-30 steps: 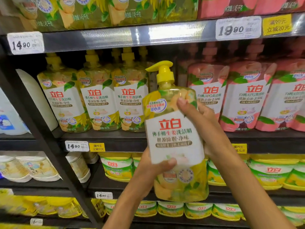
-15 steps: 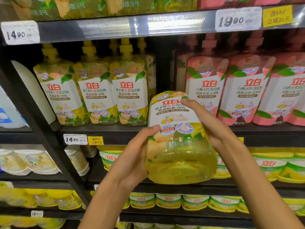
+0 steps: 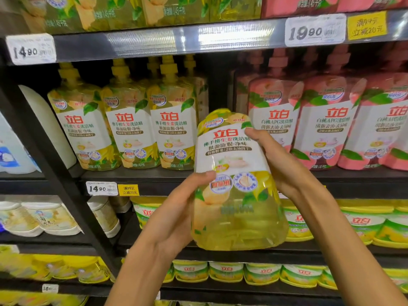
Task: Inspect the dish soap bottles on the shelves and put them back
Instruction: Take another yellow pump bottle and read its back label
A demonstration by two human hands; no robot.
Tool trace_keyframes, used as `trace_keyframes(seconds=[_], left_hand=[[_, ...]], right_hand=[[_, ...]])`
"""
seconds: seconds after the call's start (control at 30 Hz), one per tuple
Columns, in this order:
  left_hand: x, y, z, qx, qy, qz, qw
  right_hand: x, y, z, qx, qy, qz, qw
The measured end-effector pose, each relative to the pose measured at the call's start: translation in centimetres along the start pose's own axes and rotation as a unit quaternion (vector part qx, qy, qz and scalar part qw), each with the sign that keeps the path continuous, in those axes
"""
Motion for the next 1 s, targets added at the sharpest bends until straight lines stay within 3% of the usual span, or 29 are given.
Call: trace_keyframes(seconds=[0.2, 0.33, 0.43, 0.53, 0.7, 0.8, 0.87, 1.0], left_hand=[[-1.1, 0.6, -0.1, 0.056, -0.035, -0.038, 0.997], [-0.5, 0.7, -0.4, 0.05, -0.122, -0.092, 0.987], [-0.9, 0.3, -1.1, 0.02, -0.143, -0.084, 0.986], [-1.0, 0.4, -1.7, 0.015, -0.178, -0.095, 0.979], [-1.6, 0.9, -2.6, 0.059, -0.199, -0.056, 0.977], [-1.4, 1.3, -2.8, 0.065, -0.228, -0.006, 0.972], [-1.8, 1.7, -3.5, 0.047, -0.195, 0.054, 0.978], [-2.7, 0.0, -3.8, -0.058, -0.143, 0.097, 0.983]], right_hand=[[-2.4, -0.7, 0.9, -0.009, 0.133, -0.015, 0.991], [-2.8, -1.3, 1.4, -0.015, 0.149, -0.05, 0.987], [-3.6, -1.2, 2.0, 0.001, 0.179, -0.047, 0.983], [-4.4, -0.6, 3.4, 0.035, 0.239, -0.072, 0.968], [-5.3, -0.6, 5.2, 0.125, 0.298, 0.01, 0.946], [-6.3, -1.3, 5.3, 0.069, 0.321, 0.002, 0.944], [-6.8, -1.2, 4.8, 0.041, 0.313, 0.001, 0.949], [-5.4, -3.9, 3.2, -0.093, 0.211, -0.069, 0.971]])
Point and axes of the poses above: each hand's wrist, its own z-axis away from the middle knuckle, its own y-axis out of the back of the hand, x = y × z, the point moved 10 cm from there along -z, towards the middle knuckle, and after that the axes turned 3 degrees about -z, right-handed, at the moved point
